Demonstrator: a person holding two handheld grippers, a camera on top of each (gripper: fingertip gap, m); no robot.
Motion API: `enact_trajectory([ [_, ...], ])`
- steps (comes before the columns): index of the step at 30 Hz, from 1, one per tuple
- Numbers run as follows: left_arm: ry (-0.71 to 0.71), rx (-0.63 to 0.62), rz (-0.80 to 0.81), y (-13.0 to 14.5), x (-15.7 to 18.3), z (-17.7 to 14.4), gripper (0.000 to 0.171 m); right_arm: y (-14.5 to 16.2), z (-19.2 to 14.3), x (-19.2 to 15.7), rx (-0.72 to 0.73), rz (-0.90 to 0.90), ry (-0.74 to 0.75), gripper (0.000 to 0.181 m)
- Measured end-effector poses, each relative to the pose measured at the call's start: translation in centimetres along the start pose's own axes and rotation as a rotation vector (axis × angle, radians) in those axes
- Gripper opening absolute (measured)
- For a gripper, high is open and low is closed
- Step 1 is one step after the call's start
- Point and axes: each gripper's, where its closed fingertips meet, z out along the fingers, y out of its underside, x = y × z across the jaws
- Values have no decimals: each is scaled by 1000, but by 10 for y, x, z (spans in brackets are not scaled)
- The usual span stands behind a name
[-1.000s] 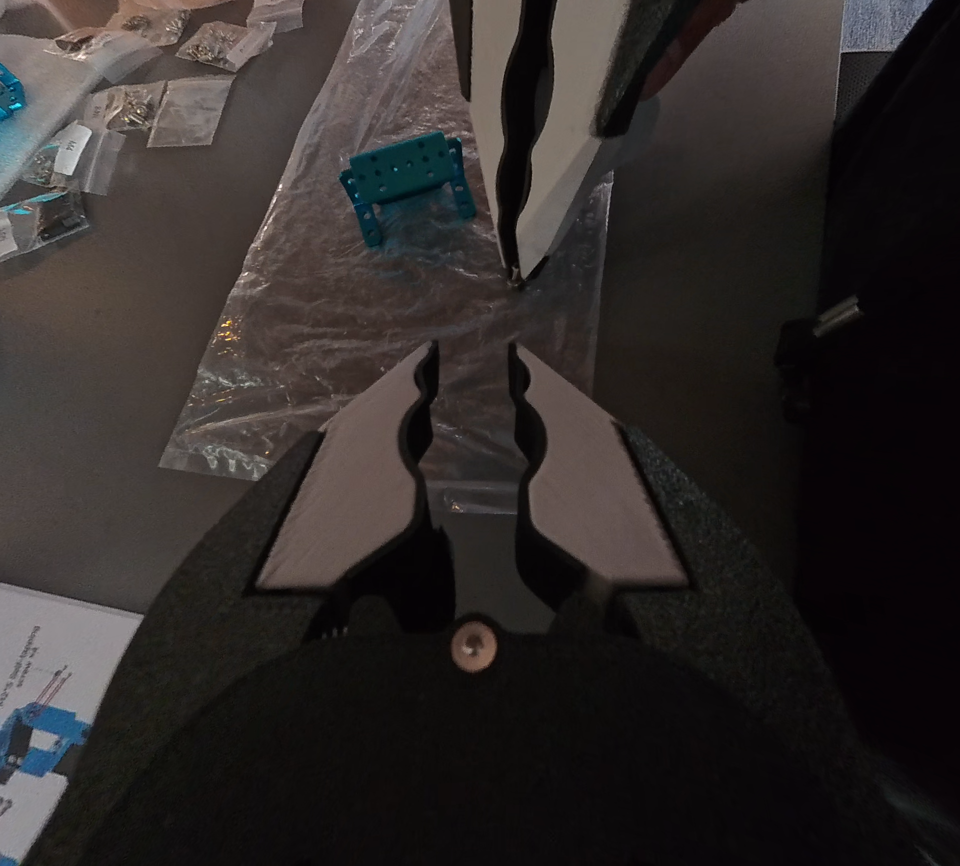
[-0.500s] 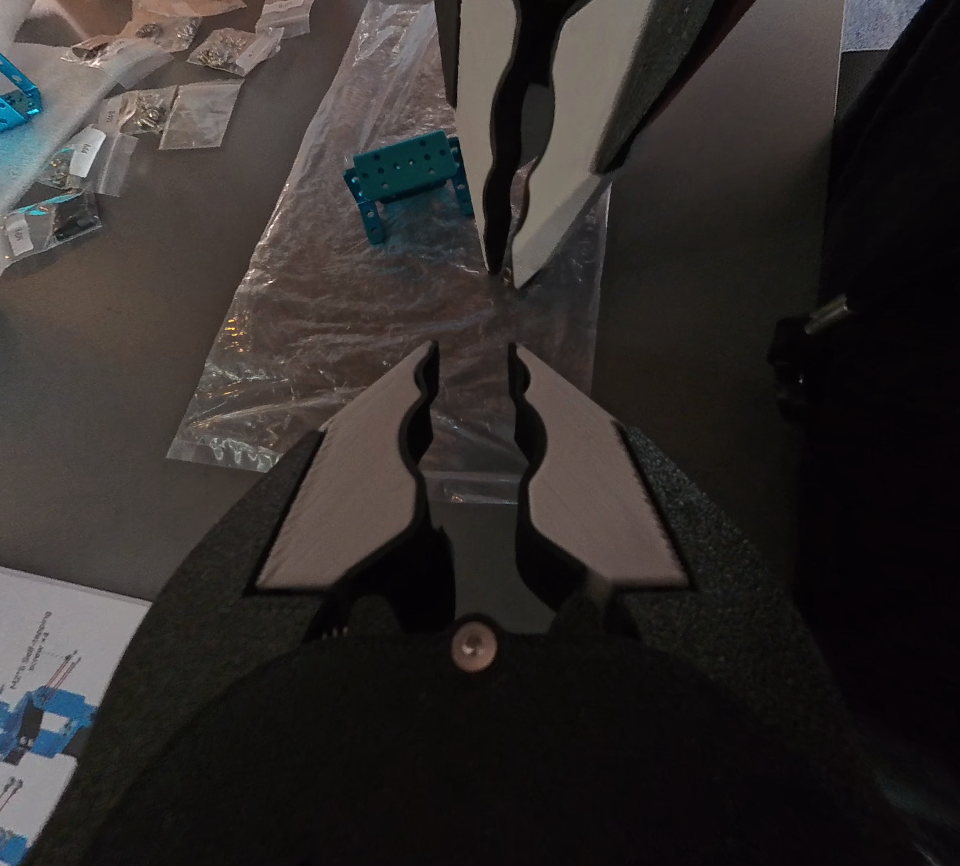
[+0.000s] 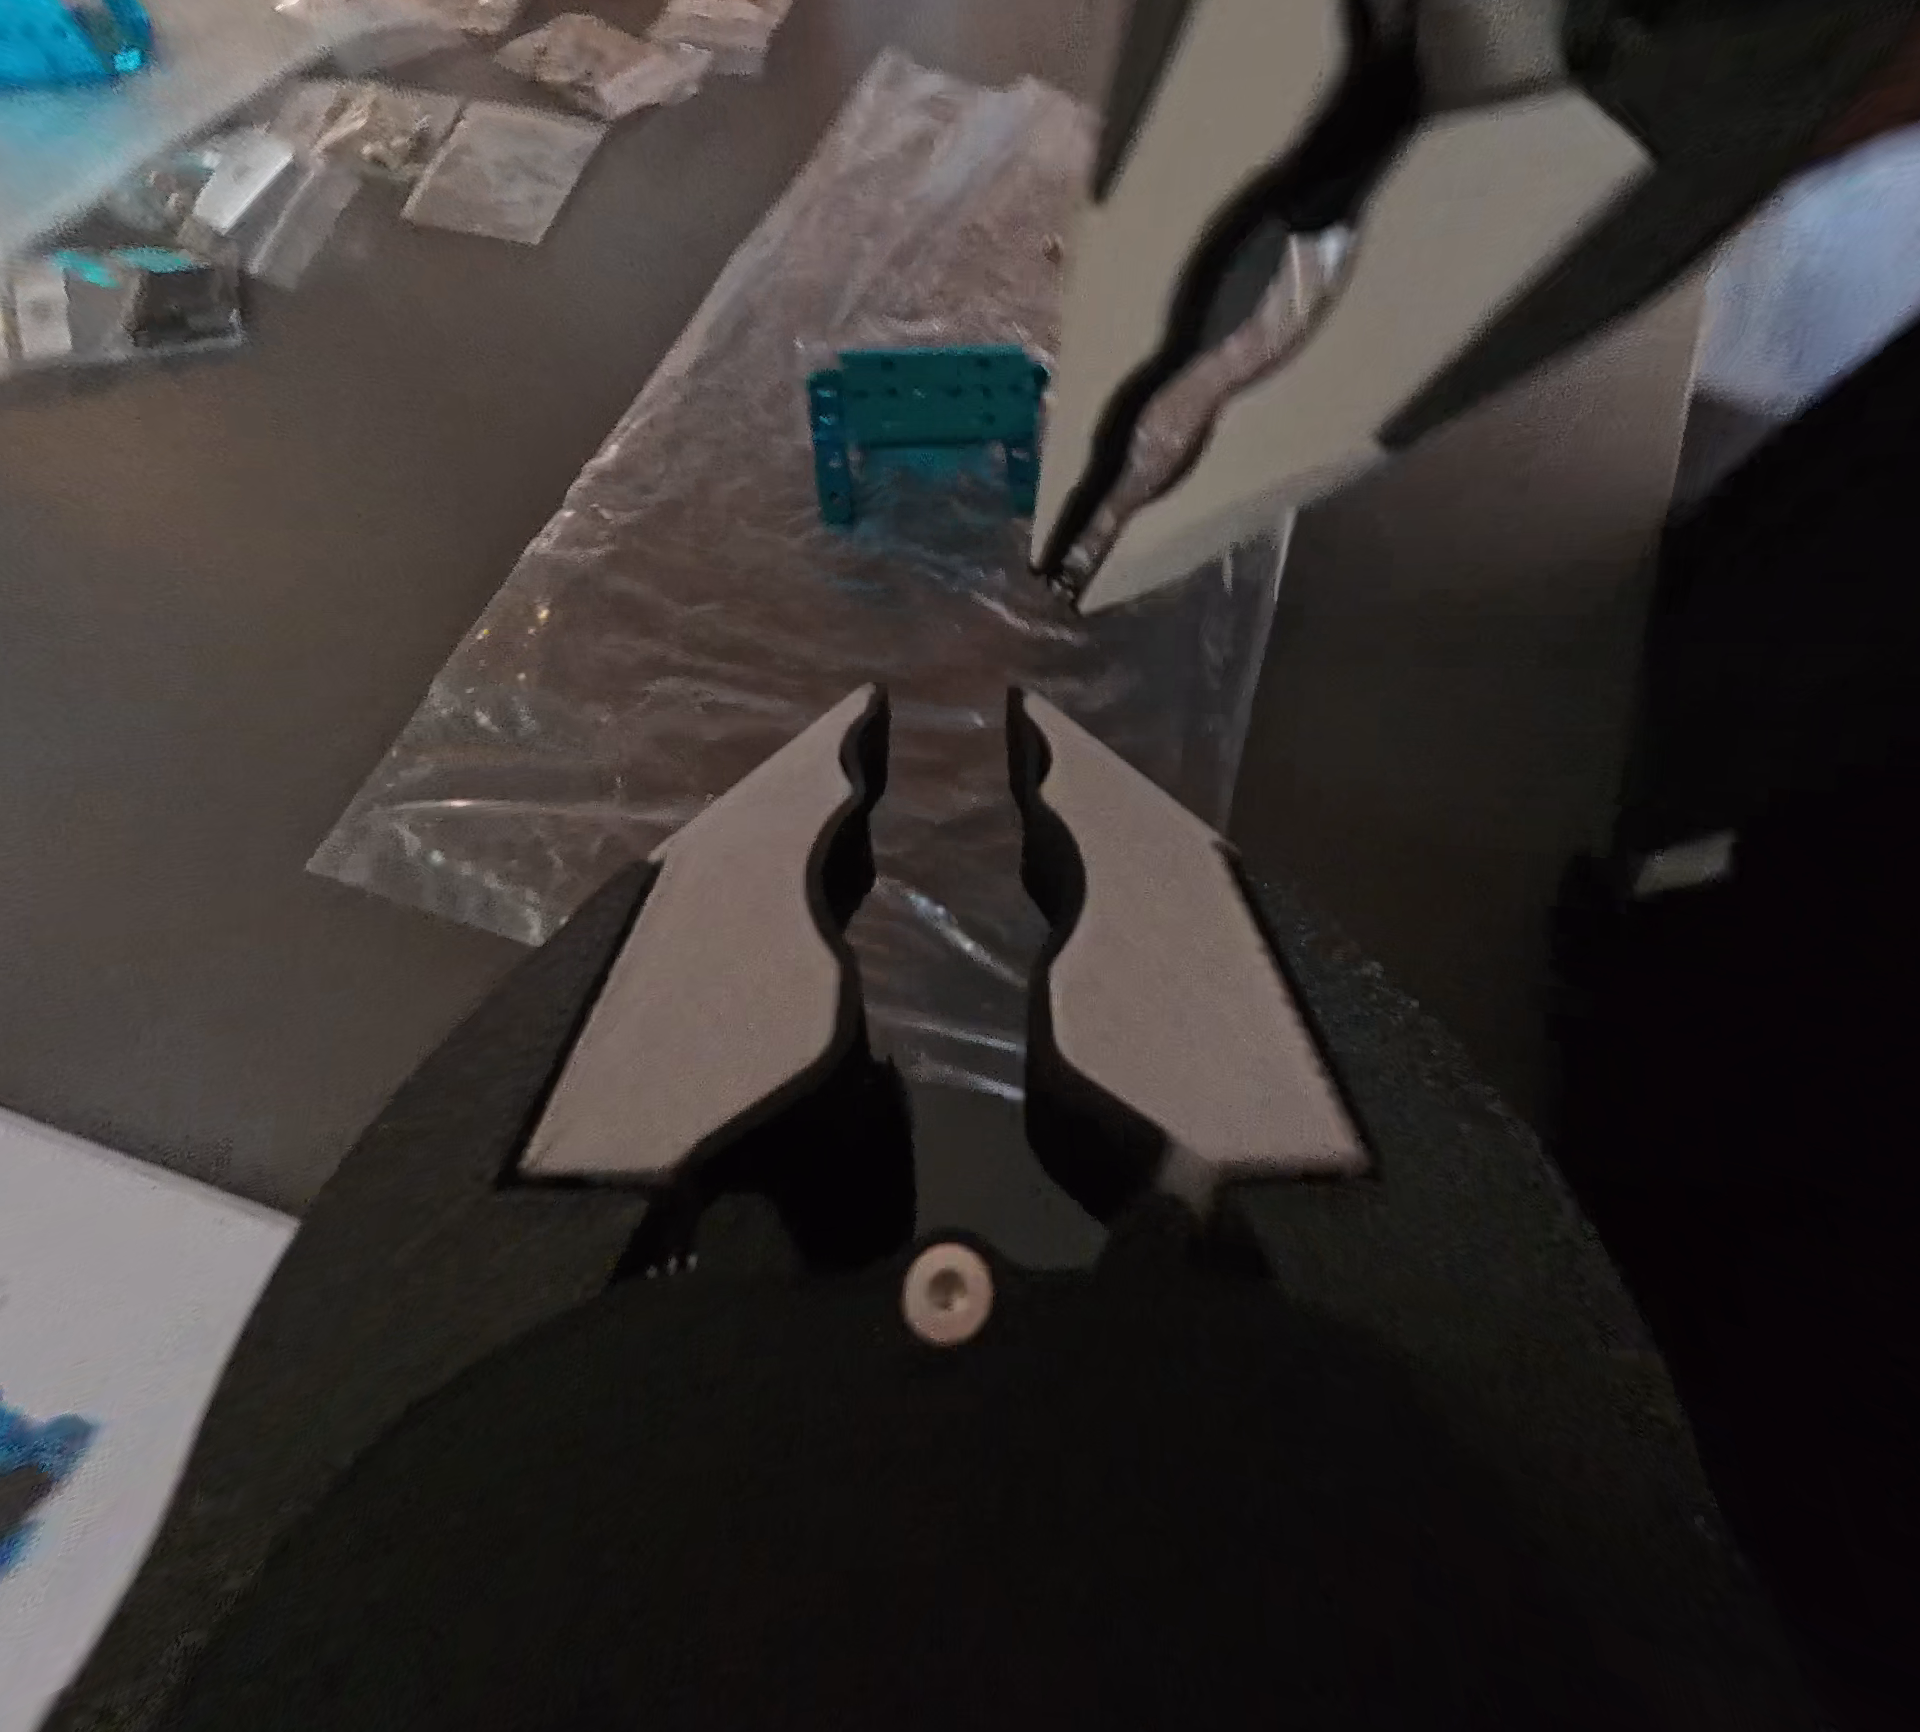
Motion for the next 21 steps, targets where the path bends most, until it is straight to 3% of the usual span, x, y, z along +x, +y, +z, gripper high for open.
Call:
enact_trajectory([
  [3, 115, 112, -270, -21, -6, -3, 22, -13, -11, 3, 49, 9, -15, 6],
  [6, 211, 213, -378, -39, -5, -10, 22, -15, -17, 10, 53, 14, -24, 7],
  [12, 101, 156, -213, -34, -11, -3, 22, -18, -41, 44, 83, 36, 12, 7],
  [17, 17, 97, -23, -34, -21, 17, 31, -28, -50, 62, 175, 85, -66, 7],
  [21, 122, 32, -41, -35, -1, 39, 38, -25, -42, 64, 224, 105, -147, 7],
])
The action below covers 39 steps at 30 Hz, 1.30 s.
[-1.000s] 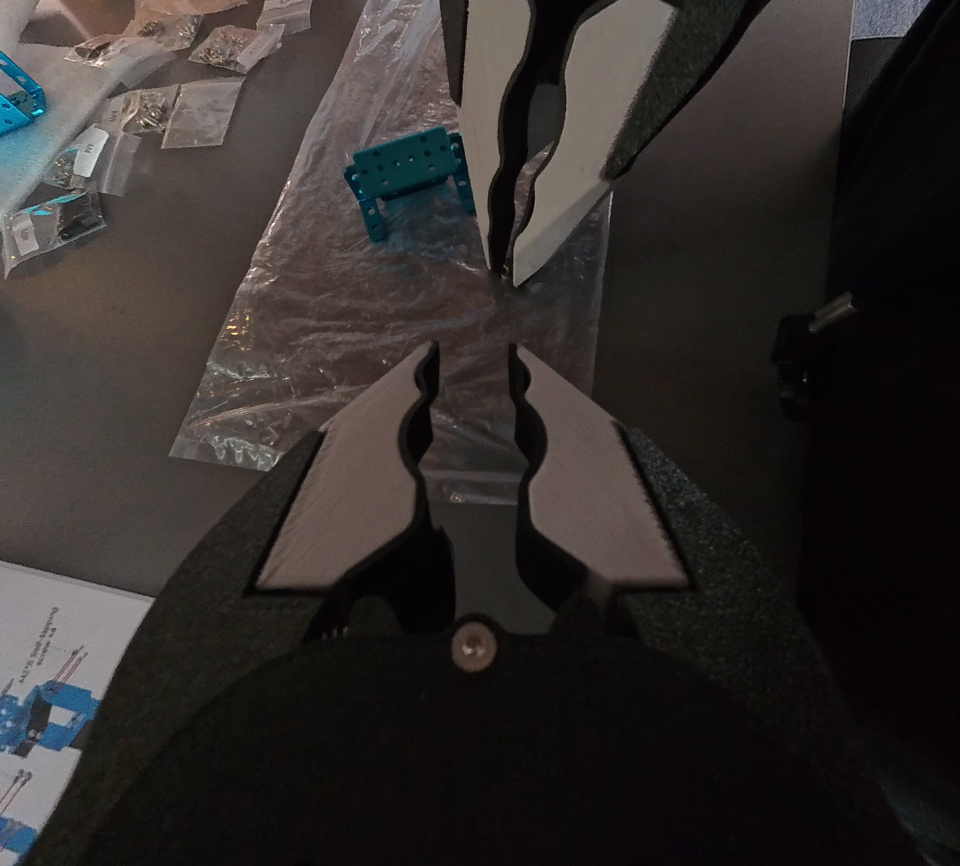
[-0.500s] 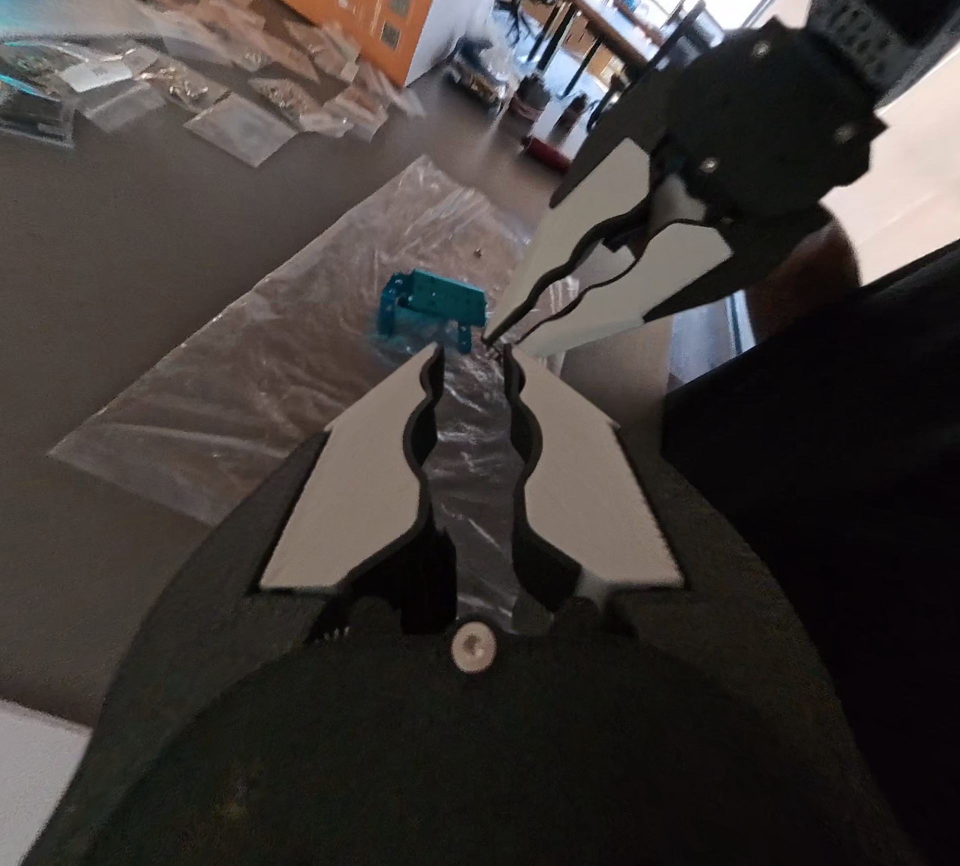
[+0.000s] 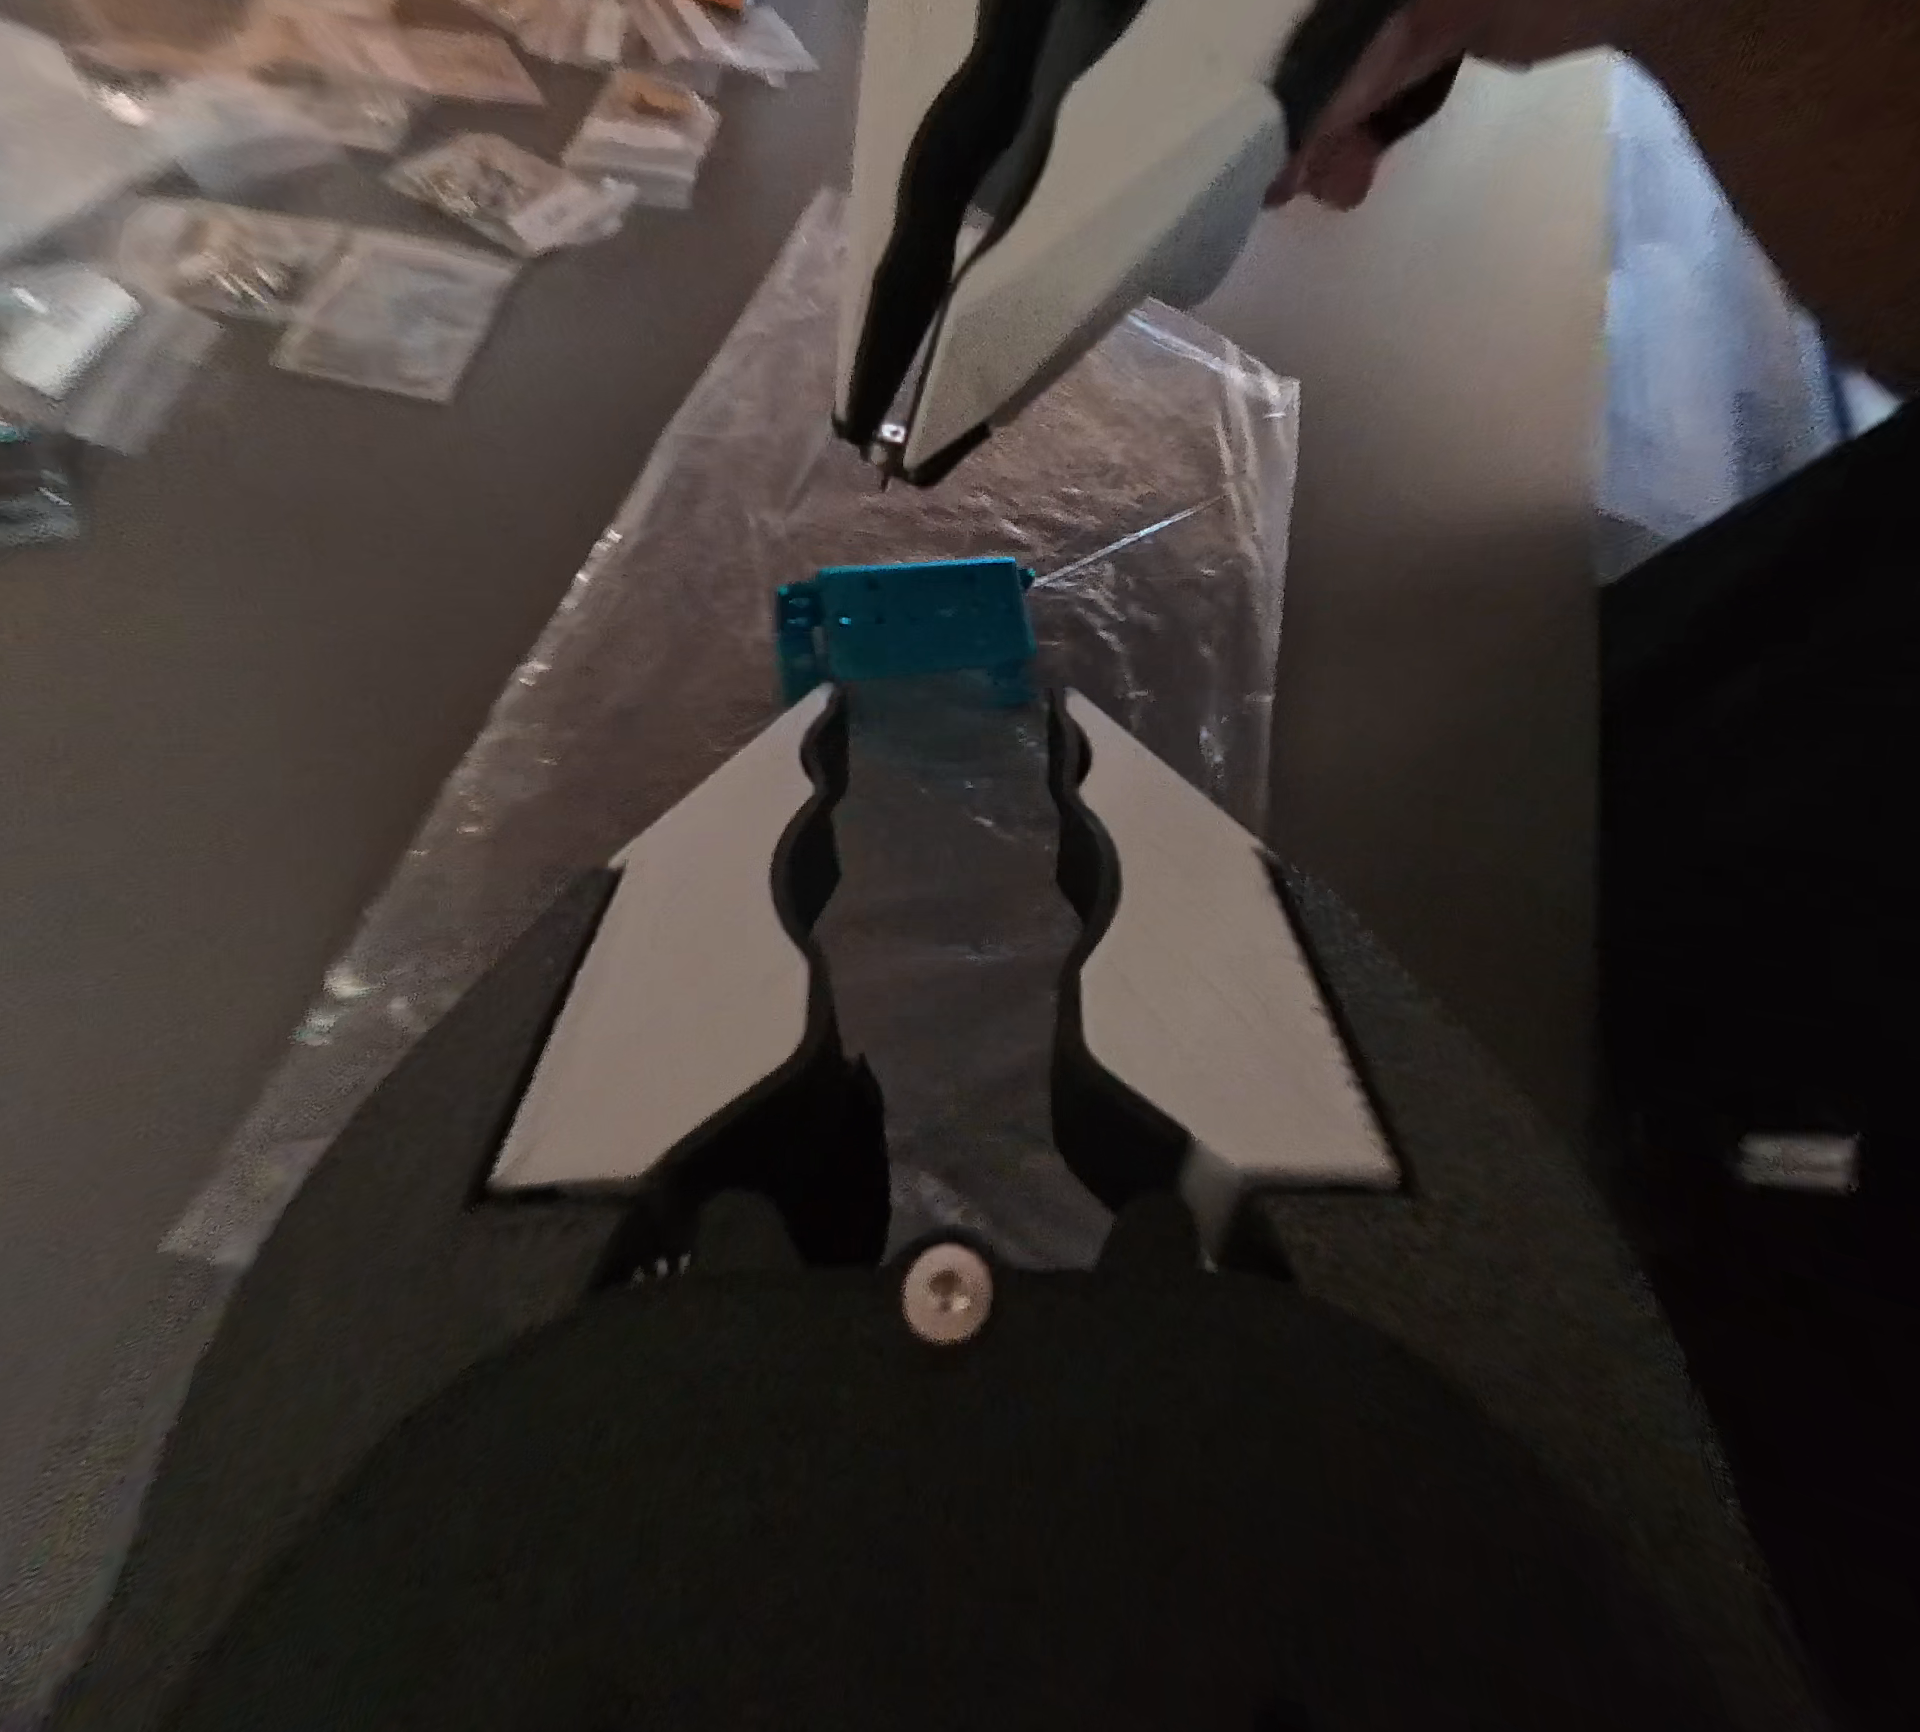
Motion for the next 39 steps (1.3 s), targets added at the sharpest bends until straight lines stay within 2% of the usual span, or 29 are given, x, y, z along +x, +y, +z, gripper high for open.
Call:
enact_trajectory([
  [3, 97, -10, -277, 0, 0, 8, 37, 2, 2, -1, 37, -22, -7, 7],
  [6, 283, 70, -590, -13, 4, 5, 36, 6, 3, -1, 32, -49, 20, 7],
  [10, 287, 74, -795, -7, 4, 8, 33, 6, 2, 1, 36, -37, 30, 6],
  [14, 218, 171, -922, -11, 5, 9, 33, 8, -3, 1, 75, 26, -12, 6],
  [19, 134, 218, -1005, -6, 7, 26, 31, 10, 0, -1, 113, 54, -67, 6],
  [21, 129, 231, -1034, -8, 7, 31, 17, 9, -1, 0, 119, 57, -73, 6],
  [25, 141, 242, -1007, -15, 9, 30, 2, 8, -6, 4, 120, 33, -55, 5],
  [27, 113, 231, -982, -17, 7, 30, 1, 9, -6, 3, 113, 23, -56, 6],
  [34, 172, 249, -1004, -23, 10, 27, 1, 7, -8, -2, 161, 12, -59, 6],
  [39, 197, 267, -997, -29, 13, 26, 1, 9, -2, -6, 136, 9, -74, 7],
])
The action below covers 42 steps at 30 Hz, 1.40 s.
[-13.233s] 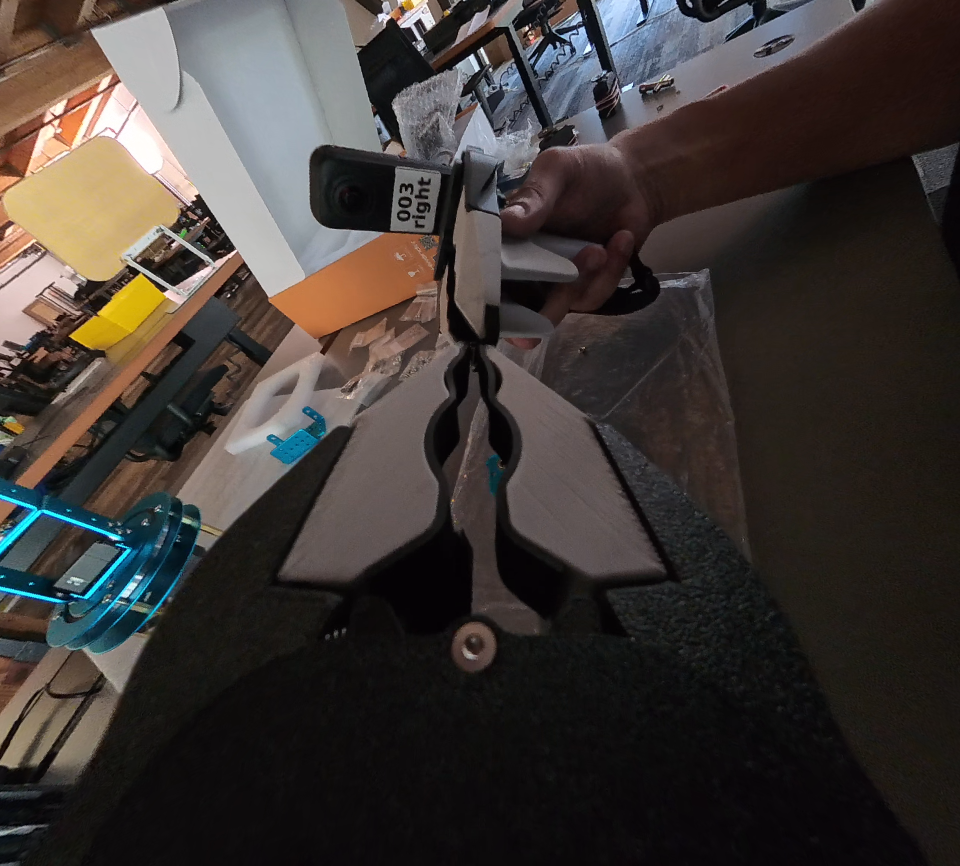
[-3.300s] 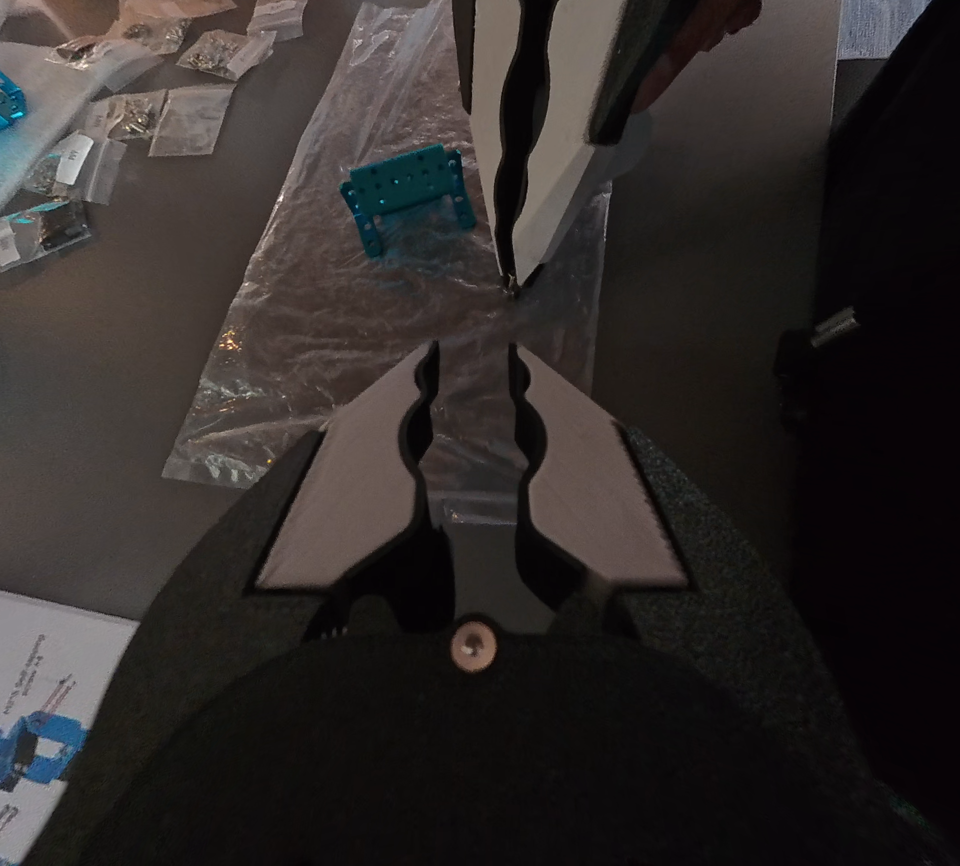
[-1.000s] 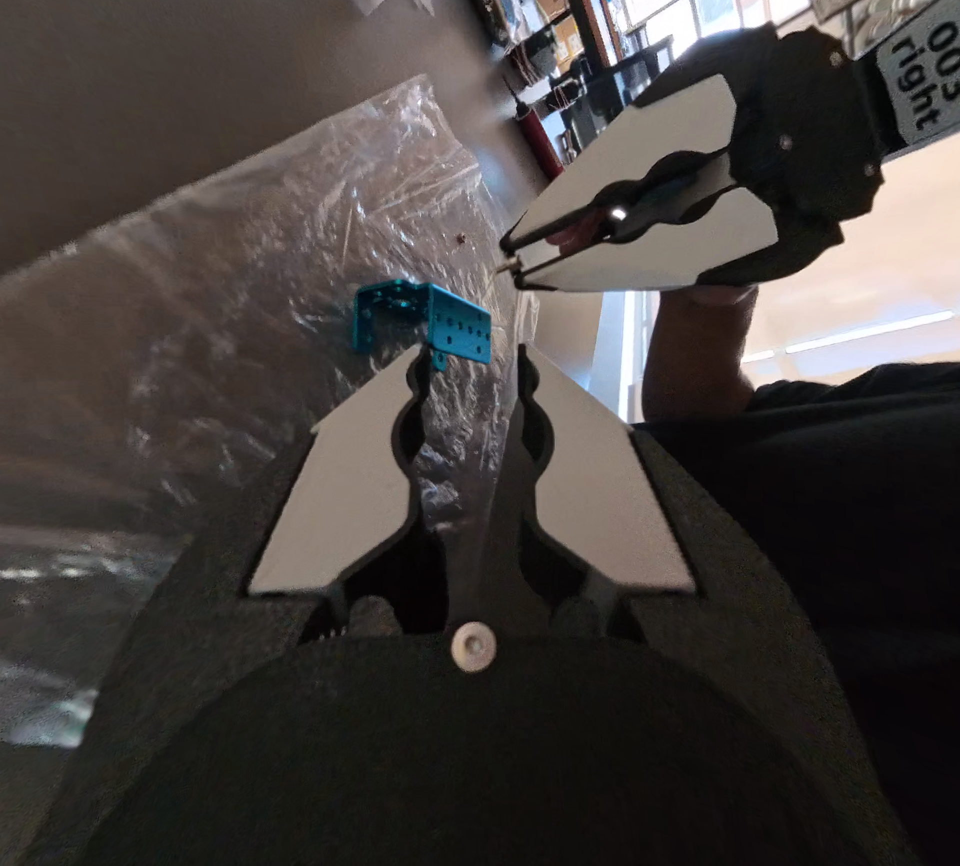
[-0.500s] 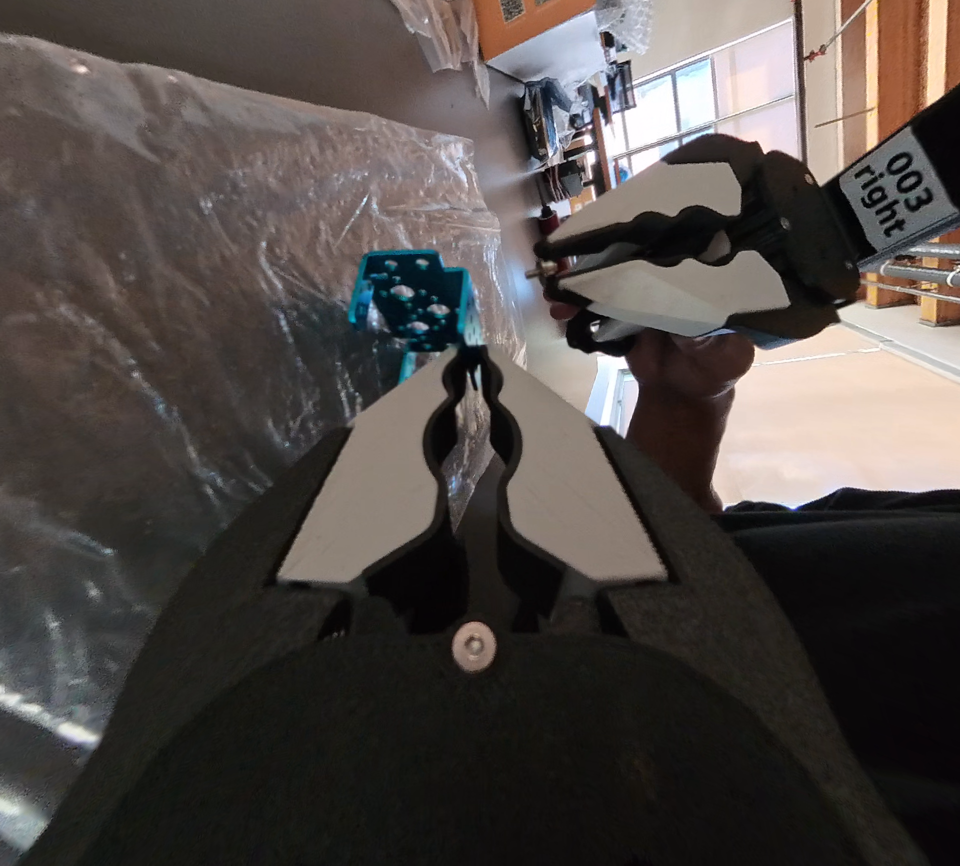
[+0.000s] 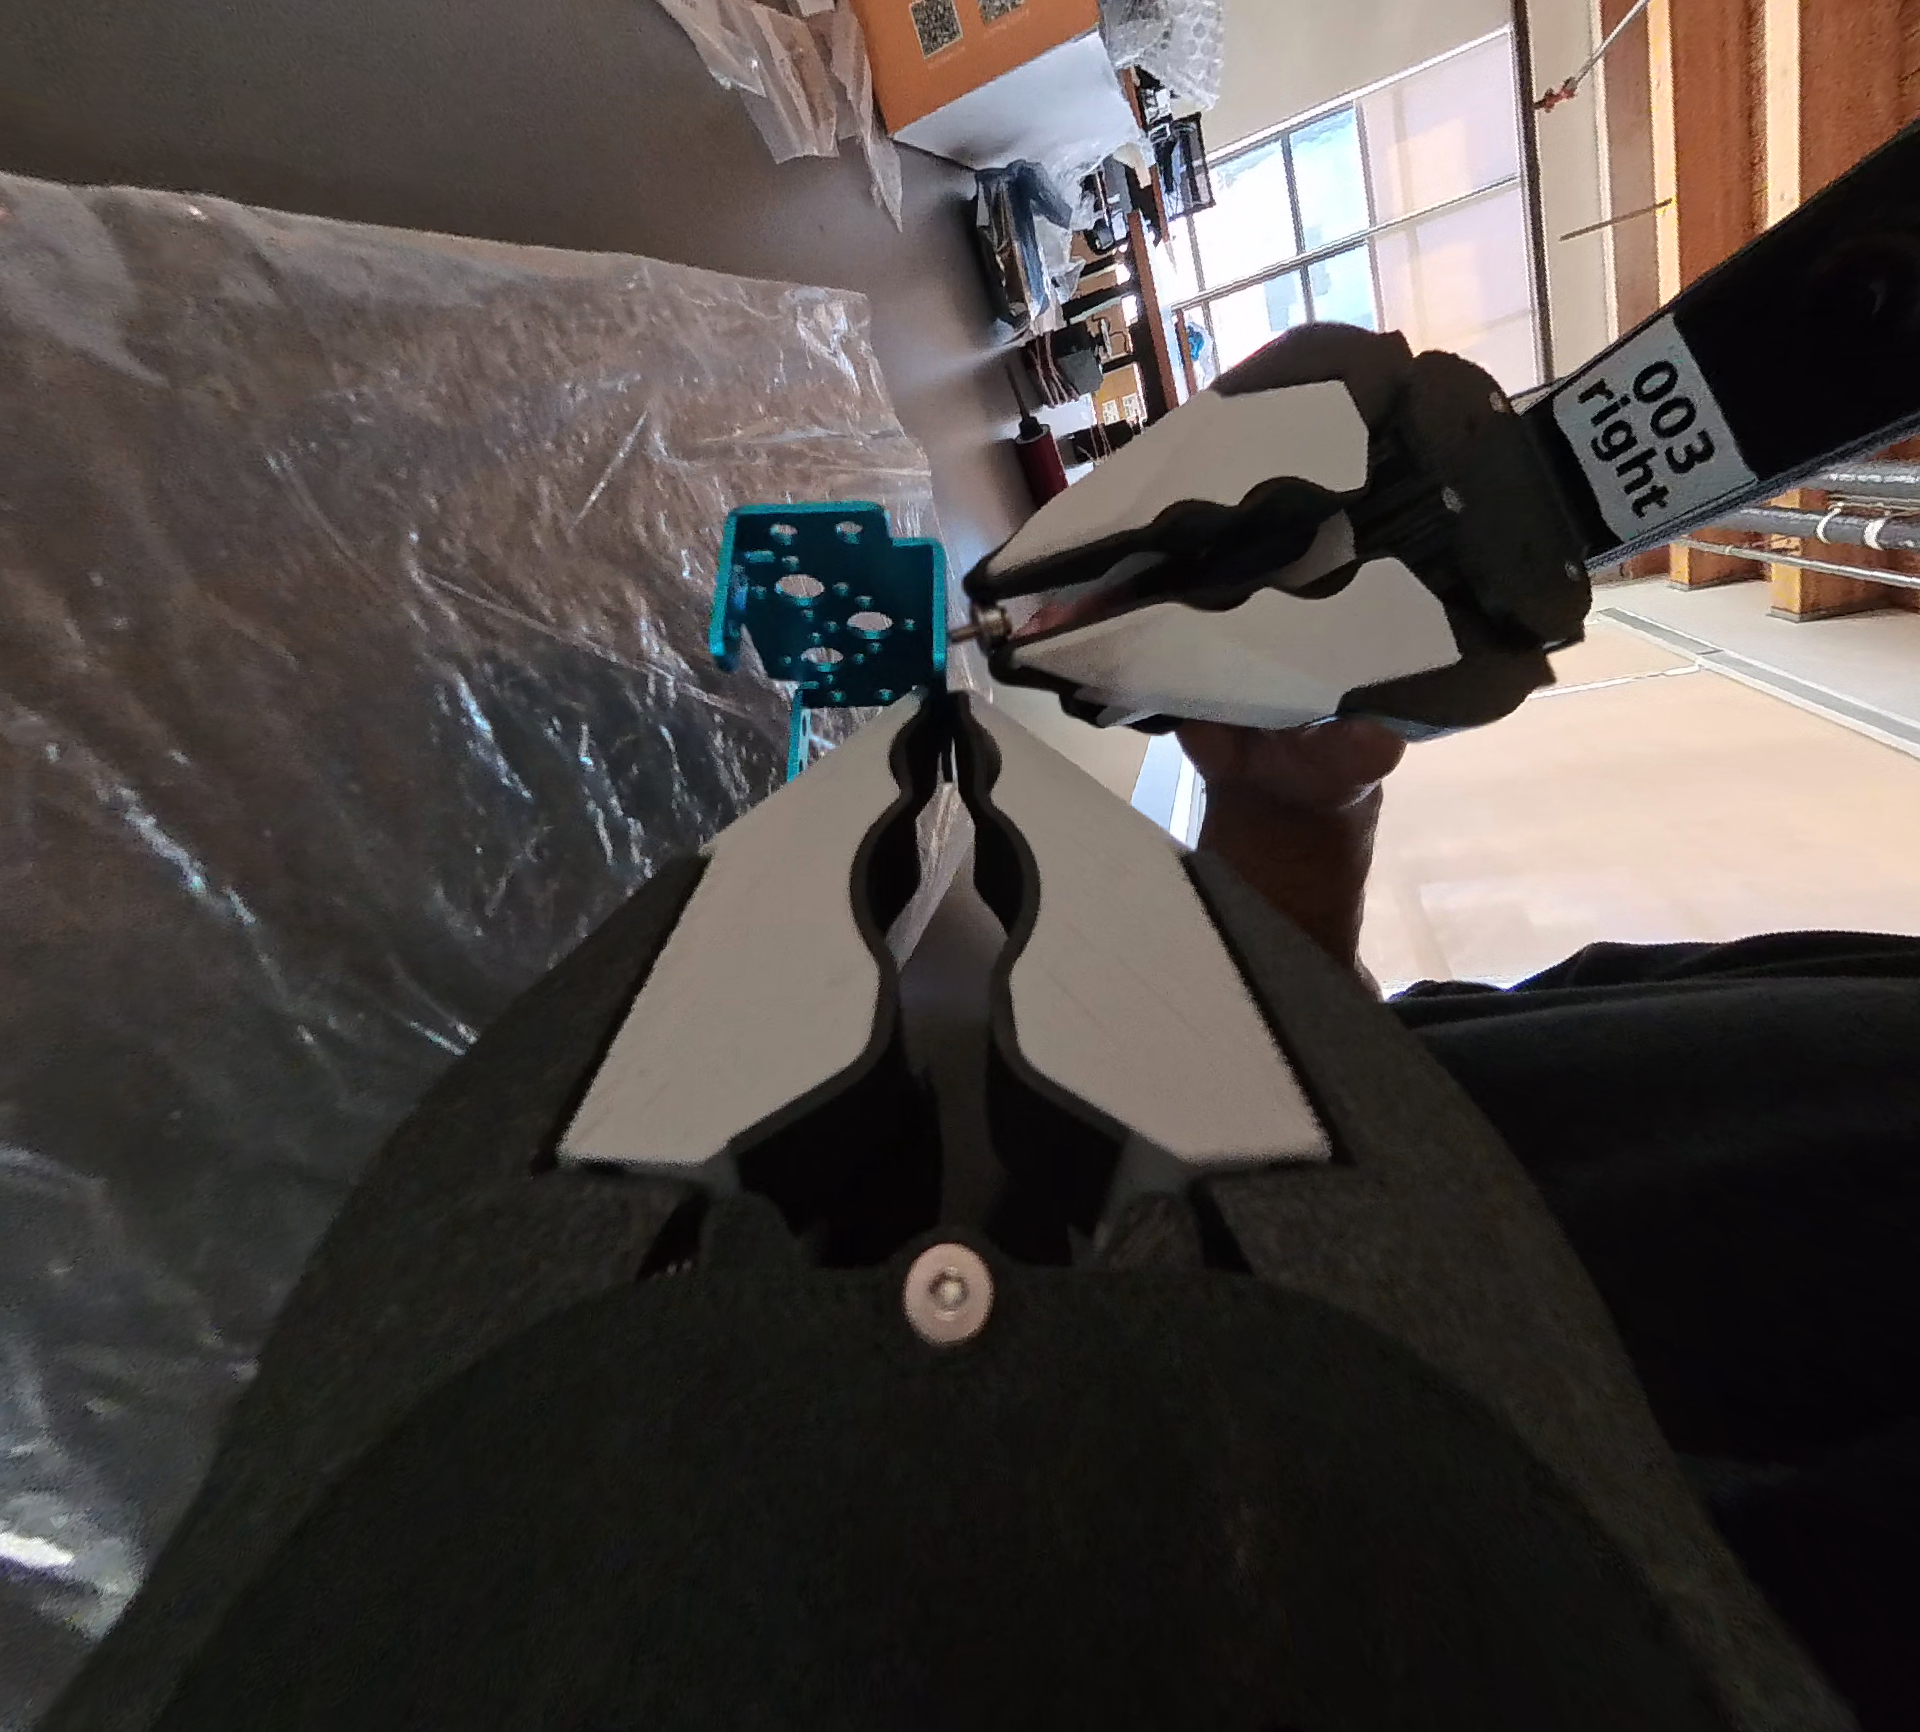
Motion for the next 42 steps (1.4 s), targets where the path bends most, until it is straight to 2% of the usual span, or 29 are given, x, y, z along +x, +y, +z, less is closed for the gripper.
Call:
enact_trajectory([
  [14, 18, 2, -19, 0, 3, -3, 1, 1, 2, -2, -33, -16, 1, 7],
  [24, 76, 18, -83, -2, 4, -5, 2, 0, 5, -2, -97, -42, 18, 8],
  [29, 105, 23, -98, -3, 7, -8, 1, -6, 5, -3, -81, -29, -2, 13],
  [34, 128, 15, -106, -3, 10, -10, 1, -17, -2, 4, 43, 114, -71, 26],
  [38, 140, 10, -102, -3, 13, -11, 1, -19, -3, -4, 145, 362, -306, 37],
  [42, 151, 5, -96, -3, 17, -11, 1, -14, -1, 2, 170, 391, -289, 34],
])
